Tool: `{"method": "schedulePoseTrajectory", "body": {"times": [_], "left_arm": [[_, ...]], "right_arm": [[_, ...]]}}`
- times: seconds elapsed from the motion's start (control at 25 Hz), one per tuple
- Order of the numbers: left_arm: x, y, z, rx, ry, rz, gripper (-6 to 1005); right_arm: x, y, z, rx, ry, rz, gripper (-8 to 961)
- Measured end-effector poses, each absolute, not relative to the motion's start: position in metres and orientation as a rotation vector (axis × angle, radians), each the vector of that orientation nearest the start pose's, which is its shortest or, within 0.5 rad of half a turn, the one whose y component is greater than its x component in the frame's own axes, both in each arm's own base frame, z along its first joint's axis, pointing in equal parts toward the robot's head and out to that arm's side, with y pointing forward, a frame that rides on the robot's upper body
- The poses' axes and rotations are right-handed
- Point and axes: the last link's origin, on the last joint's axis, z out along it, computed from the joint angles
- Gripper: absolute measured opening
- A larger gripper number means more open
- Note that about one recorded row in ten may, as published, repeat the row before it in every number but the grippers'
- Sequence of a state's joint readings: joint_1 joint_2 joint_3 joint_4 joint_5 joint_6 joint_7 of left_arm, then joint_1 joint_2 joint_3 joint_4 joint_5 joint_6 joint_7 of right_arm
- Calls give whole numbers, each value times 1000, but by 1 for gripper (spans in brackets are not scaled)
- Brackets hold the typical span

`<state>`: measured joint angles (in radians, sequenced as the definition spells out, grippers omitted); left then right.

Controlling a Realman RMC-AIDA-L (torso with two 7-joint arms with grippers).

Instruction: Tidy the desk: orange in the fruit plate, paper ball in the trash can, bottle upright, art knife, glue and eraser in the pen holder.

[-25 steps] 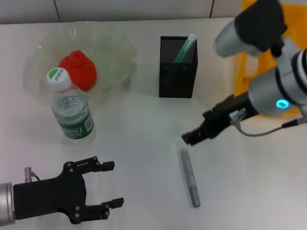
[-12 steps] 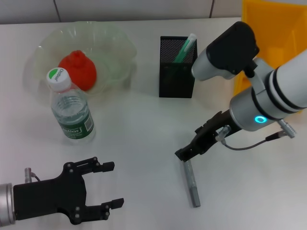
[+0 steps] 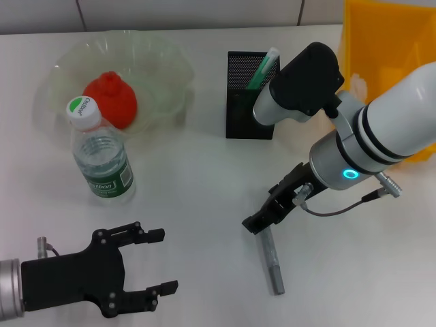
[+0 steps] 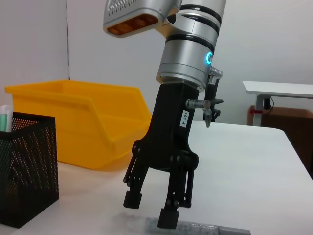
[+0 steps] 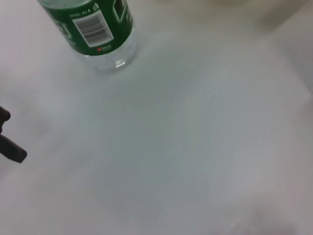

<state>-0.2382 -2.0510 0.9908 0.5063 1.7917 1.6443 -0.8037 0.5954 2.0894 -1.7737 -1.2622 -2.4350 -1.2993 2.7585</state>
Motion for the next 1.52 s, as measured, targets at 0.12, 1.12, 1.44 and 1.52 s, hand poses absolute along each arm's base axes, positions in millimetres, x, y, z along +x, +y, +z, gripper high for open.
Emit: {"method": "schedulePoseTrajectory", "body": {"times": [0.12, 1.12, 1.44, 1.52], "left_arm": [[-316, 216, -36, -2827, -233, -744, 785], [-313, 218, -38, -2833, -222, -753, 785], [-307, 221, -42, -2846, -201, -769, 785], [-306, 221, -42, -2849, -198, -770, 785]], "right_arm": [[156, 327, -88, -2713, 919, -462, 776], [158, 328, -90, -2708, 955, -545, 159], [139, 336, -43, -2659, 913, -264, 146], [135, 336, -31, -2643, 893, -192, 145]]}}
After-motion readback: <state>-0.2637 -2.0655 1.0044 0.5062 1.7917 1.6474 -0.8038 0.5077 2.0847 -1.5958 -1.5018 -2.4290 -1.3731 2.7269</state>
